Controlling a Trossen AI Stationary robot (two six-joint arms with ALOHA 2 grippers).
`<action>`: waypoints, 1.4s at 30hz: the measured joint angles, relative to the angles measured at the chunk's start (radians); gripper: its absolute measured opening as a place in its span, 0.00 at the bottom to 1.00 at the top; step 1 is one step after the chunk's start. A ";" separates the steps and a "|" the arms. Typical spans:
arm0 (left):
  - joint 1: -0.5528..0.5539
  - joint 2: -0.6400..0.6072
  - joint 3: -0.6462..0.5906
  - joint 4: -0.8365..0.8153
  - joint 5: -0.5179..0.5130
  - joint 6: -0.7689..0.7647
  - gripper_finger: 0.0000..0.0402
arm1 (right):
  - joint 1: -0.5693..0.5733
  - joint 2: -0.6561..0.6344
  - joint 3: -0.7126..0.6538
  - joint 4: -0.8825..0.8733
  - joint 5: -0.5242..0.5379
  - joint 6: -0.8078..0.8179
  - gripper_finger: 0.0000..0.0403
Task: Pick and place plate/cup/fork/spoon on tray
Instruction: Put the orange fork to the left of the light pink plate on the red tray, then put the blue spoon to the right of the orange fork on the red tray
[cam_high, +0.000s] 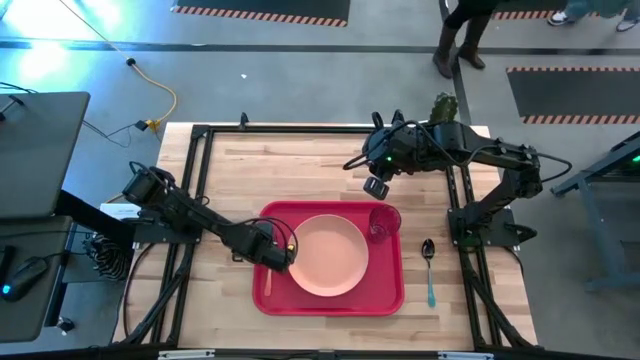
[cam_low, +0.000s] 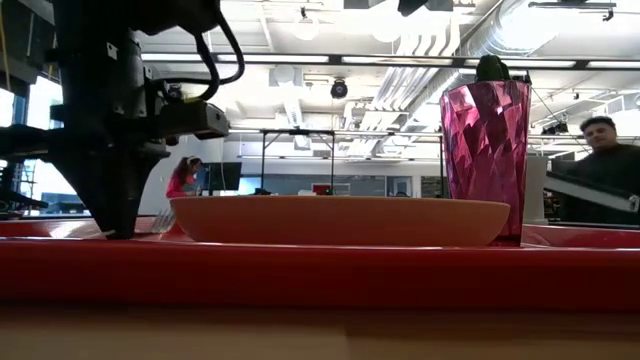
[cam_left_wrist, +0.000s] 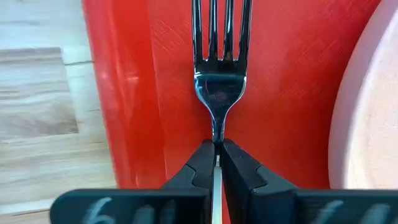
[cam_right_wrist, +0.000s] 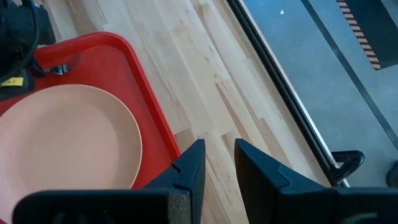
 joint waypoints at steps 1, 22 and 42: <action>0.000 -0.001 0.000 -0.001 0.001 0.000 0.01 | 0.000 0.000 0.000 -0.001 0.000 0.000 0.19; 0.000 -0.003 0.000 -0.005 0.010 0.000 0.10 | 0.000 0.000 0.000 0.000 0.000 0.000 0.19; -0.002 -0.138 0.000 -0.141 -0.029 0.011 0.10 | 0.000 0.000 0.000 -0.008 -0.098 0.025 0.19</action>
